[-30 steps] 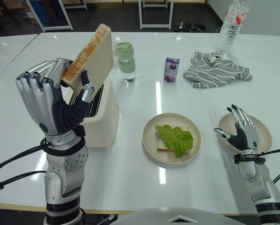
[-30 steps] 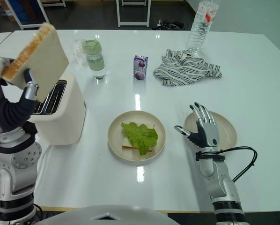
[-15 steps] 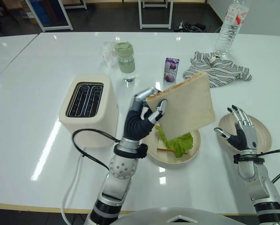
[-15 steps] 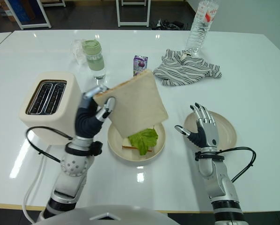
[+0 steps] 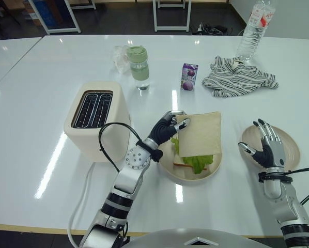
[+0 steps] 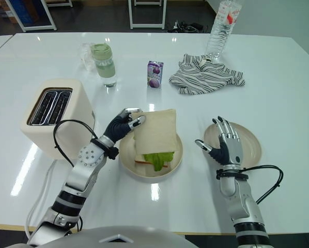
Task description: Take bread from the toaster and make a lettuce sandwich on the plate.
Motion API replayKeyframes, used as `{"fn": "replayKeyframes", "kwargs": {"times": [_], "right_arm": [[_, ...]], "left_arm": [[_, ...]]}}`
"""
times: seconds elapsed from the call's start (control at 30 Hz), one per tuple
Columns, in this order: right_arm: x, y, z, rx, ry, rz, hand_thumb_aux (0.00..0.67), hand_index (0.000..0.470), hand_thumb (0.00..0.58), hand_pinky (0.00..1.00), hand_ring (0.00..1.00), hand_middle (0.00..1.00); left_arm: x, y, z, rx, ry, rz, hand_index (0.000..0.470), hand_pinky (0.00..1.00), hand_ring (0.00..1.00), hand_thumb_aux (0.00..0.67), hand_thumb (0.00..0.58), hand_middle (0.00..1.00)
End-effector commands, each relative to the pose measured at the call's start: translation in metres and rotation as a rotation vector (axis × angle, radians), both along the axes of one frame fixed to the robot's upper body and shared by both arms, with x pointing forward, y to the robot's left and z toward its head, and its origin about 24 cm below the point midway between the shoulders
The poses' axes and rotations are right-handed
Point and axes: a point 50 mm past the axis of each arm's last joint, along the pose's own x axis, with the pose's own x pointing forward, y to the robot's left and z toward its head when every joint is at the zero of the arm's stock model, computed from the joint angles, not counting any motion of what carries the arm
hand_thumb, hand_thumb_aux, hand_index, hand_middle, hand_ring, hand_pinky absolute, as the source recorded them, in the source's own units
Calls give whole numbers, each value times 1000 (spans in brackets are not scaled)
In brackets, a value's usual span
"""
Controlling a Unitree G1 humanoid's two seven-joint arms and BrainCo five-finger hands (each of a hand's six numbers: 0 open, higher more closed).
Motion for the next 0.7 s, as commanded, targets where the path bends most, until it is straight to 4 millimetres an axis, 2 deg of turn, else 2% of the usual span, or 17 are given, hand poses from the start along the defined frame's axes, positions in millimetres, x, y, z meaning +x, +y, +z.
{"fn": "replayKeyframes", "kwargs": {"times": [0.03, 0.13, 0.33, 0.53, 0.7], "right_arm": [[0, 1, -4, 1, 19, -1, 0, 0, 0, 0, 0, 0], [0, 0, -5, -1, 23, -3, 0, 0, 0, 0, 0, 0], [-2, 0, -8, -5, 33, -9, 0, 0, 0, 0, 0, 0], [-2, 0, -8, -10, 34, -12, 0, 0, 0, 0, 0, 0], [-2, 1, -10, -14, 37, -13, 0, 0, 0, 0, 0, 0]], "left_arm": [[9, -4, -7, 101, 52, -37, 470, 1000, 1000, 670, 580, 1000], [13, -6, -10, 186, 47, -40, 470, 1000, 1000, 670, 580, 1000], [22, -8, -13, 228, 84, -69, 470, 1000, 1000, 670, 580, 1000], [17, -17, -13, 216, 90, -104, 470, 1000, 1000, 670, 580, 1000], [19, -15, -19, 259, 104, -85, 470, 1000, 1000, 670, 580, 1000]]}}
